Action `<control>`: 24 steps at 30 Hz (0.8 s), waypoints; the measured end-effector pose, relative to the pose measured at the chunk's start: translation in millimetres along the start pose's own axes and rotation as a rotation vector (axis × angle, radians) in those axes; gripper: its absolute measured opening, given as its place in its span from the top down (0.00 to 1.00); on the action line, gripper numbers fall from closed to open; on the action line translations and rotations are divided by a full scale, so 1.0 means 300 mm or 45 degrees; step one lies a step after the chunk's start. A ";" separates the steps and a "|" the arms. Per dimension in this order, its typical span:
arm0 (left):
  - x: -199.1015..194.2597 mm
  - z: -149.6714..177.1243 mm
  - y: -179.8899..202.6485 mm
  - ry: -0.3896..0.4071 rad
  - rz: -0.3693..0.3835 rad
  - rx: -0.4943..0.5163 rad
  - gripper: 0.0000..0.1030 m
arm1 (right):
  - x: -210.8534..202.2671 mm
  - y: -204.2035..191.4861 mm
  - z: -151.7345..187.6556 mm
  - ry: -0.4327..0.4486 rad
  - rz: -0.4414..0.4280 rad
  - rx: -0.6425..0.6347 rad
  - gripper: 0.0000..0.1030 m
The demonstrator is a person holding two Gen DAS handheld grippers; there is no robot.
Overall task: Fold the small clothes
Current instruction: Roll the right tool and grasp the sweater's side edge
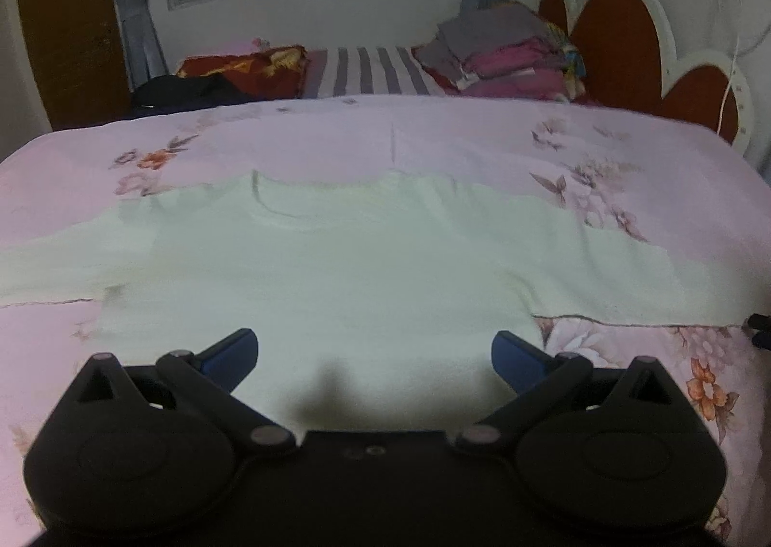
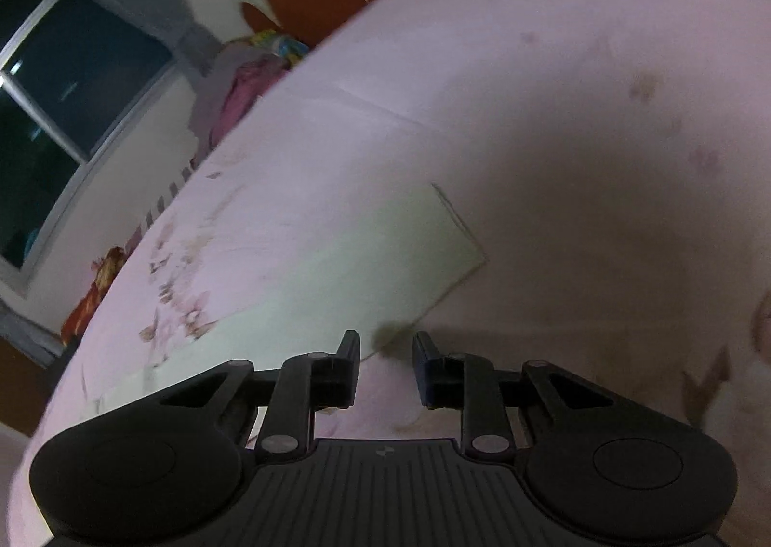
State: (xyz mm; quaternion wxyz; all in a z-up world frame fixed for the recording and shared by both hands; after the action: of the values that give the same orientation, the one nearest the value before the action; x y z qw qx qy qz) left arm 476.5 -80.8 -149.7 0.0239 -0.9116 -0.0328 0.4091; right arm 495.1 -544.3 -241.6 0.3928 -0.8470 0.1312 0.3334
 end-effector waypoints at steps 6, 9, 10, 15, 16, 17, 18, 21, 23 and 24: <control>0.041 -0.006 0.092 -0.046 0.011 0.040 0.00 | 0.002 0.053 -0.018 0.016 -0.092 0.123 0.76; 0.042 -0.021 0.115 -0.039 0.013 0.058 0.00 | 0.003 0.079 -0.048 0.026 -0.137 0.184 0.76; 0.040 -0.026 0.118 -0.038 0.013 0.058 0.00 | 0.000 0.086 -0.055 0.031 -0.149 0.199 0.76; 0.019 -0.042 0.065 -0.019 -0.024 0.024 0.00 | -0.037 0.103 -0.078 0.077 -0.087 0.165 0.76; 0.021 -0.042 0.047 -0.025 -0.033 0.017 0.00 | -0.037 0.105 -0.079 0.075 -0.069 0.131 0.81; 0.024 -0.038 0.022 -0.036 -0.036 0.002 0.00 | -0.033 0.103 -0.079 0.071 -0.049 0.098 0.90; 0.025 -0.034 -0.006 -0.043 -0.041 -0.015 0.00 | -0.028 0.101 -0.081 0.071 -0.018 0.056 0.95; 0.021 -0.024 -0.087 -0.050 -0.060 -0.045 0.00 | -0.026 0.088 -0.085 0.068 0.027 -0.009 0.97; 0.013 -0.014 -0.148 -0.044 -0.063 -0.065 0.00 | -0.055 0.034 -0.075 0.090 0.053 -0.099 0.97; 0.013 -0.006 -0.190 -0.043 -0.071 -0.080 0.00 | -0.073 -0.014 -0.064 0.108 0.033 -0.140 0.97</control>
State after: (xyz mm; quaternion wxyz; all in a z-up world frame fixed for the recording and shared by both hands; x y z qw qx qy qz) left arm 478.2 -23.7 -147.4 0.0063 -0.9035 -0.0715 0.4225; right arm 489.6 -556.9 -215.6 0.3354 -0.8789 0.1401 0.3089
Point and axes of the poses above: each gripper's, at about its wrist camera, not at the fingertips, and x roughly the way its jaws point, y to its right, z to its underside, the point moved 10 cm from there along x, roughly the way its jaws point, and after that the axes turned 4 degrees about -z, right-handed, at the moved point
